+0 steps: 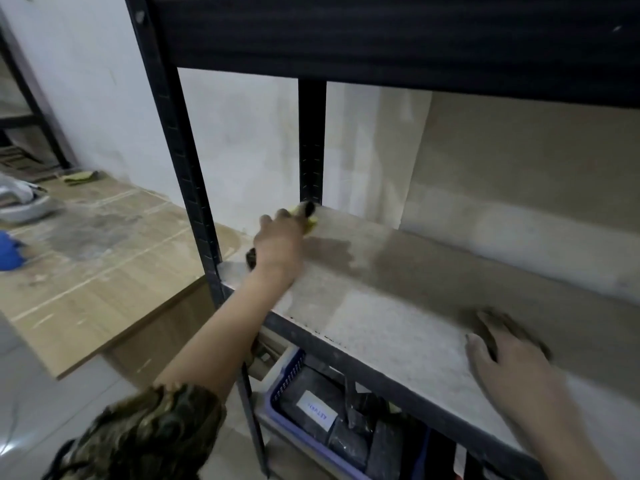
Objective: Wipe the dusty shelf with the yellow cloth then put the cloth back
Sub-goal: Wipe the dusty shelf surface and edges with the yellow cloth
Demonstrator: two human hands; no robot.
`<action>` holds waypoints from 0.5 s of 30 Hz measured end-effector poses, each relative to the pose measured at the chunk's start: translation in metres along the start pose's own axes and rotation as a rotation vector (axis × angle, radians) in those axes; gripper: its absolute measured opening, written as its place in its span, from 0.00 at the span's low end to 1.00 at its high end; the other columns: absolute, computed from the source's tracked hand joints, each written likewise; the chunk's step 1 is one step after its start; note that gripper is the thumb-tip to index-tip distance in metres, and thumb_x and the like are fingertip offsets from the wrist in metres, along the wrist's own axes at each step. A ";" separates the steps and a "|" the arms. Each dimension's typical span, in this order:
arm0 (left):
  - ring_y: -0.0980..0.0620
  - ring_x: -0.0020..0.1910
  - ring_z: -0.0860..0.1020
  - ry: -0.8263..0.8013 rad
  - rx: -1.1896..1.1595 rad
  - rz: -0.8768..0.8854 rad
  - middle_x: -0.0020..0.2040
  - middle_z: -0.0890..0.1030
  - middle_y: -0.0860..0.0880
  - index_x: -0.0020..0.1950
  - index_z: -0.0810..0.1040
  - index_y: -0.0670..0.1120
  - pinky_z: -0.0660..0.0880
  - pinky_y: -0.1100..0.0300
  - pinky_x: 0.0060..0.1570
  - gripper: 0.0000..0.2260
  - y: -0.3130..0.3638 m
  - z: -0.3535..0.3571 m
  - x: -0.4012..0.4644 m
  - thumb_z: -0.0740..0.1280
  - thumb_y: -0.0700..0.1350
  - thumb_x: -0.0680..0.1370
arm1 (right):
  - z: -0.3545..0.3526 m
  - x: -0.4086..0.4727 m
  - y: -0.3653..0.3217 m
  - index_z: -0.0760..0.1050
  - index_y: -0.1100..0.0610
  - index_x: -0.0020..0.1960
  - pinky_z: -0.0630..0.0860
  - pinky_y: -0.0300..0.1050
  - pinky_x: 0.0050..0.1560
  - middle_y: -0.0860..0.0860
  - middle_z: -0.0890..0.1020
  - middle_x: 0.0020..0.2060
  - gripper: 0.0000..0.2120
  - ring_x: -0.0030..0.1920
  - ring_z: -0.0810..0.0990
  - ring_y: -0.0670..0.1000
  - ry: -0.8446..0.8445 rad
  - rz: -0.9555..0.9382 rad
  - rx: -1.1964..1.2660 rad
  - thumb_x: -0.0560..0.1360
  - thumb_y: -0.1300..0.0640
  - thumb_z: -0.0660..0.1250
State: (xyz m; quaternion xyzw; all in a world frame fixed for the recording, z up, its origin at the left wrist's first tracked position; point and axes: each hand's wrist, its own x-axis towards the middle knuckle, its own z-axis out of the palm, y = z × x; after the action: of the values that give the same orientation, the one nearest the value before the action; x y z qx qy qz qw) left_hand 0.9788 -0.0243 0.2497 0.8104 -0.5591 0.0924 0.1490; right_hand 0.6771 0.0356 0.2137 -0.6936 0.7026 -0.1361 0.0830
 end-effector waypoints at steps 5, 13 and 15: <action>0.39 0.73 0.57 -0.216 0.043 0.262 0.77 0.54 0.49 0.75 0.53 0.55 0.60 0.36 0.66 0.26 0.014 0.019 -0.062 0.55 0.40 0.80 | 0.002 0.001 0.002 0.65 0.53 0.70 0.61 0.51 0.70 0.52 0.67 0.71 0.23 0.71 0.64 0.55 0.009 -0.032 -0.022 0.77 0.46 0.55; 0.41 0.64 0.71 -0.172 0.050 0.134 0.76 0.60 0.54 0.72 0.60 0.63 0.73 0.41 0.58 0.21 -0.051 0.030 -0.013 0.55 0.45 0.81 | 0.003 0.000 0.003 0.67 0.54 0.69 0.62 0.52 0.70 0.52 0.68 0.70 0.22 0.70 0.64 0.55 0.032 -0.051 0.013 0.77 0.48 0.57; 0.39 0.62 0.72 -0.164 0.064 0.055 0.73 0.65 0.51 0.72 0.61 0.61 0.77 0.45 0.51 0.20 -0.060 0.031 0.006 0.53 0.44 0.82 | 0.003 0.000 0.002 0.68 0.54 0.68 0.61 0.51 0.70 0.52 0.69 0.70 0.21 0.70 0.65 0.55 0.049 -0.049 0.018 0.77 0.49 0.58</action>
State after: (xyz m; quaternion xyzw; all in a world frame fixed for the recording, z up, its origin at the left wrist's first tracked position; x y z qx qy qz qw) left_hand 1.0368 -0.0204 0.2142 0.8039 -0.5881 0.0476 0.0744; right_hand 0.6762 0.0356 0.2098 -0.7063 0.6858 -0.1615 0.0687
